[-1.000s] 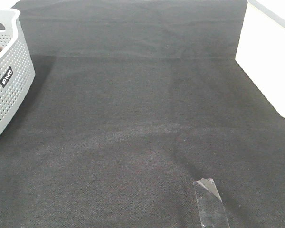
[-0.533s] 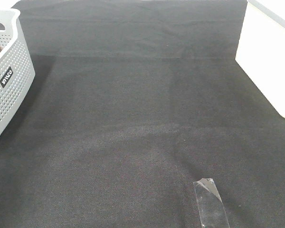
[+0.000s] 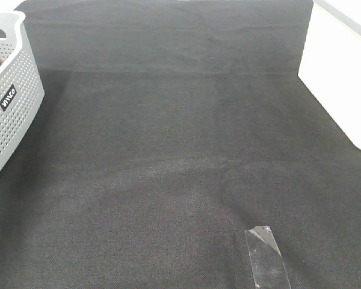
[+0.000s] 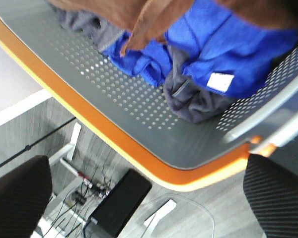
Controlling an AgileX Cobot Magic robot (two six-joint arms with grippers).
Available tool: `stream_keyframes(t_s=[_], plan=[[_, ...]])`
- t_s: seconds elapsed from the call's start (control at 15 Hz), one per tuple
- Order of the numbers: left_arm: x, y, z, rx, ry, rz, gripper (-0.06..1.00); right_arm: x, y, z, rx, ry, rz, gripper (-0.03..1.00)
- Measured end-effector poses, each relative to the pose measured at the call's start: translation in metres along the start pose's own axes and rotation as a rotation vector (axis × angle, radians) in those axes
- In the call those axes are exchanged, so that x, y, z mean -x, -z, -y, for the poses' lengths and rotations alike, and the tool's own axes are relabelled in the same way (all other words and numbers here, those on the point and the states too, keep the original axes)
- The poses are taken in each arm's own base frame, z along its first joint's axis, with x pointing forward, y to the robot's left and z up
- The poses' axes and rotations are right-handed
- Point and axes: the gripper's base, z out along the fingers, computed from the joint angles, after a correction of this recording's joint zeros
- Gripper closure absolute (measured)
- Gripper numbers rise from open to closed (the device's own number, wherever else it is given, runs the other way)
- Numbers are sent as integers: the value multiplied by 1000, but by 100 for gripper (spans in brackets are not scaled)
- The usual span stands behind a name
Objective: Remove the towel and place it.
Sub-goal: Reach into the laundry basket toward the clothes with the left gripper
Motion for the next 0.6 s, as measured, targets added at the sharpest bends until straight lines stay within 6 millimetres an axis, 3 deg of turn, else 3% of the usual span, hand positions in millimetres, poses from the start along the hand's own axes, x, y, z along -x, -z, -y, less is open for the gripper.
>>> stream_keyframes(t_s=[0.2,0.27,0.6], plan=[[8,-54,-16,24,-72,-11,-5,0,0,0,0,0,0,0],[8,-54,-16,24,-72,-11,-5,0,0,0,0,0,0,0],[49,-143,-6,-78,-238,-10,-5,0,0,0,0,0,0,0]])
